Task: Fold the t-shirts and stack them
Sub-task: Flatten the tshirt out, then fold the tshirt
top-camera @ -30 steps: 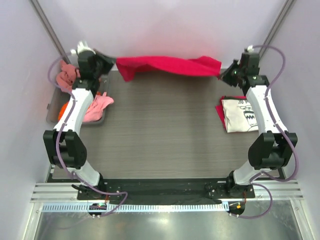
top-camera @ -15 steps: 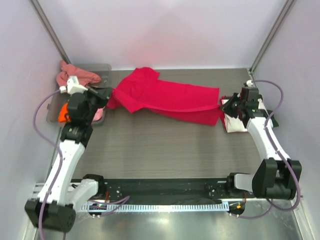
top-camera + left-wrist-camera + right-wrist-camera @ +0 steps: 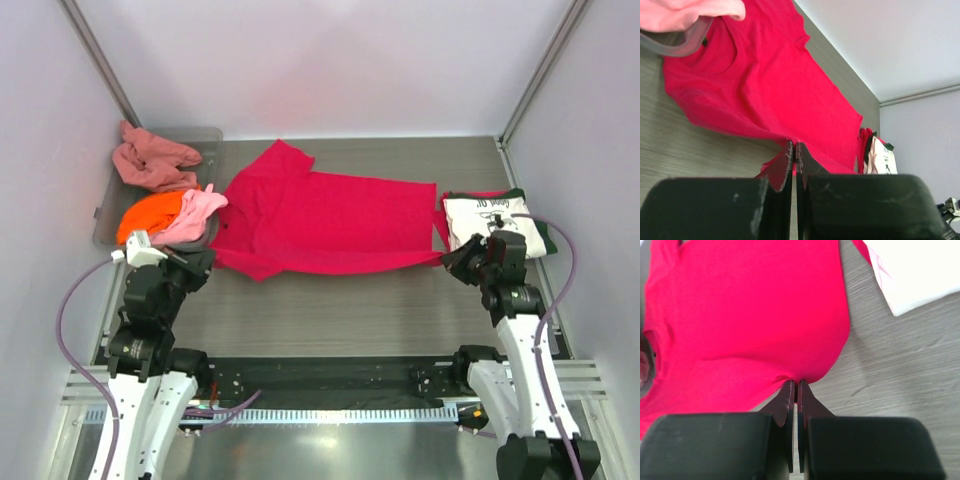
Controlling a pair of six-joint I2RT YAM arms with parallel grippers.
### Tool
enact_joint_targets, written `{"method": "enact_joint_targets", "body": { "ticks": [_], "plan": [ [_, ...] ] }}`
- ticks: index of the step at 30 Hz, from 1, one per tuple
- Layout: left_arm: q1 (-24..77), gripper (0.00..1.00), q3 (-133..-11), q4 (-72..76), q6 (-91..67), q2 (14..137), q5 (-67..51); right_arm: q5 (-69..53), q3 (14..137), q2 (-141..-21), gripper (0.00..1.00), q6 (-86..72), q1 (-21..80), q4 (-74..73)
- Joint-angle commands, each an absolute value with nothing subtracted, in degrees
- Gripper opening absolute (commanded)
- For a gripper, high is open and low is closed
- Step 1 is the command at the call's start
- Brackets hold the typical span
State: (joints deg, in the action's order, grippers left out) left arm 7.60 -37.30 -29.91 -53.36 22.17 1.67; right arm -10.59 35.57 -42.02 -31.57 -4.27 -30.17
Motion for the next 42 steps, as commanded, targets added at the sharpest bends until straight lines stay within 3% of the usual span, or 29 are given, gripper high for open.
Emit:
{"method": "enact_joint_targets", "body": {
  "ticks": [1, 22, 33, 42],
  "plan": [
    [7.65, 0.0, -36.22, -32.0, -54.4, 21.09, 0.44, -8.97, 36.38, -38.06, 0.01, -34.45, -4.22, -32.34],
    [7.65, 0.0, -52.37, -16.0, -49.57, 60.37, 0.18, -6.24, 39.81, -67.31, 0.01, -33.48, -4.22, -17.32],
    [8.61, 0.0, -65.65, -10.99, -48.08, 82.77, -2.37, -3.87, 41.13, -72.33, 0.01, -34.1, -4.22, -14.5],
    [10.98, 0.0, -76.97, -10.72, -46.06, 92.63, -1.5, -2.46, 40.34, -74.18, 0.01, -34.8, -4.22, -12.92]
  ]
}}
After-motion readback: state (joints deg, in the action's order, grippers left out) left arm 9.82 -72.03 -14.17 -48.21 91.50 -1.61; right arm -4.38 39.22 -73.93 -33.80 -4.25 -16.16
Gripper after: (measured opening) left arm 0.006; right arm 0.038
